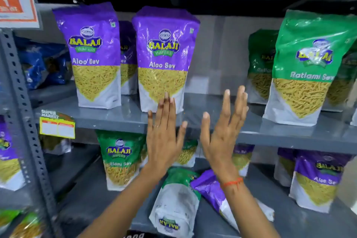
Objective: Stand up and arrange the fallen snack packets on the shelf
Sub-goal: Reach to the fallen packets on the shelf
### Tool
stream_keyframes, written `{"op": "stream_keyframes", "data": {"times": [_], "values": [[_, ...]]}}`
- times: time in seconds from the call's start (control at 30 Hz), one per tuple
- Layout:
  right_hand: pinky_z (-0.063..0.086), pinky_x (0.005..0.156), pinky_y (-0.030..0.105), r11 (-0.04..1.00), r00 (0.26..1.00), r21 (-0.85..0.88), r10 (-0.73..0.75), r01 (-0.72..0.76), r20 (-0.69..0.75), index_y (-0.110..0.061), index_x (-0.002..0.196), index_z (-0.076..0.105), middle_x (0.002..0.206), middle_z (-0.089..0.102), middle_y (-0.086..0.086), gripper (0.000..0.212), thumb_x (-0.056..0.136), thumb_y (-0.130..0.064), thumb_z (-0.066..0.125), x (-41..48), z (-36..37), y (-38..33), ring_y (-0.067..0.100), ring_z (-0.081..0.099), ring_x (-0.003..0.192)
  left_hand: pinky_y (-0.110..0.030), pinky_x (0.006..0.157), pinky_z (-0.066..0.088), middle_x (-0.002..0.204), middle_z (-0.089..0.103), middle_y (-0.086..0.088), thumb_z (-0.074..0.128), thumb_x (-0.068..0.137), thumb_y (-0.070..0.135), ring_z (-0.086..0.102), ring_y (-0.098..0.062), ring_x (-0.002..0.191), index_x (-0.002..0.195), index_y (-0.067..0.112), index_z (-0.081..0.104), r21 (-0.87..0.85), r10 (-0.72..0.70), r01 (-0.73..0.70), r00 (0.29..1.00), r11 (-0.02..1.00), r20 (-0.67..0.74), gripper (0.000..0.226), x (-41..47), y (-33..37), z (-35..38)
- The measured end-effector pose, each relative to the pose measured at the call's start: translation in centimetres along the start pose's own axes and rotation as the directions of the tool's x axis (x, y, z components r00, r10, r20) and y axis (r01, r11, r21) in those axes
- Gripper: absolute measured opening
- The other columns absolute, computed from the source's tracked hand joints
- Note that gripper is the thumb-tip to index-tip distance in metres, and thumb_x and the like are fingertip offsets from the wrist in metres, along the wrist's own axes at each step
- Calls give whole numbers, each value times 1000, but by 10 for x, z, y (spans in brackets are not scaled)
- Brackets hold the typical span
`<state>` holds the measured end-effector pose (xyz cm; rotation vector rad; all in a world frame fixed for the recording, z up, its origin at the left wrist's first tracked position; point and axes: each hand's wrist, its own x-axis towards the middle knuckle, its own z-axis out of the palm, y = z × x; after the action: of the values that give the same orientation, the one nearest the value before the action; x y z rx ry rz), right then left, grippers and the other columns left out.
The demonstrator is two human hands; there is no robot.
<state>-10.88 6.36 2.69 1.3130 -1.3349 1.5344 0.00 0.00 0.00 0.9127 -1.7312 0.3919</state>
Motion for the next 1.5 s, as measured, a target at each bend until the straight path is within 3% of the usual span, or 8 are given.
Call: {"op": "stream_keyframes", "data": {"times": [0.23,0.4,0.53,0.73,0.83,1.13,1.3,1.5], "values": [[17,119,34,985,965,114,100,-131,242,-11,125,44,143,32,13,38,88,-12,47,-152,15,17,22,26,138,-26,121,1,158,10,5,34,94,35,3,-5,145,143,13,22,-107,48,-14,944,994,327,55,-142,-39,24],[25,112,37,915,576,-234,391,-330,718,-9,124,45,135,48,28,44,92,-38,35,-244,44,49,39,40,127,-38,119,14,157,11,-8,7,85,64,11,-20,145,144,11,15,54,-272,364,581,930,767,80,-194,-75,72],[24,115,42,614,217,-415,698,-671,683,-8,139,34,147,36,21,69,87,-53,42,-271,52,63,34,31,139,-39,110,32,149,36,-16,34,92,49,38,-33,134,142,12,24,140,-344,773,107,619,933,63,-196,-85,96],[57,67,35,198,-44,-392,847,-898,530,-8,77,59,78,65,22,30,80,-37,59,-282,62,105,18,62,63,-32,62,38,81,64,-35,49,87,9,64,-33,87,69,-10,60,119,-599,958,63,260,799,28,-188,-103,119],[52,89,53,-158,-281,-261,789,-952,547,4,114,55,113,63,29,35,92,-22,47,-281,70,118,38,64,99,-18,44,42,57,53,-6,58,82,-3,53,-19,68,51,11,52,62,-668,998,-26,30,743,34,-187,-107,121],[56,65,16,4,150,217,737,-976,659,-11,90,63,72,76,-11,21,92,0,45,-212,105,125,2,68,69,-16,64,47,77,60,3,54,85,-5,58,-5,67,88,5,64,-342,-638,925,163,-167,753,14,-142,-110,127],[47,70,13,211,286,195,769,-958,572,7,105,58,83,63,1,22,87,12,46,-205,113,138,9,54,81,-8,60,45,78,60,-4,48,86,-9,56,6,58,79,13,61,-350,-662,936,288,42,692,26,-136,-109,147],[49,74,13,319,322,116,734,-941,598,-15,83,64,87,66,8,27,84,10,52,-223,108,141,-9,61,70,-43,101,43,127,52,-20,63,76,-1,50,-33,116,125,2,47,-300,-680,871,491,389,544,51,-176,-79,141]]}}
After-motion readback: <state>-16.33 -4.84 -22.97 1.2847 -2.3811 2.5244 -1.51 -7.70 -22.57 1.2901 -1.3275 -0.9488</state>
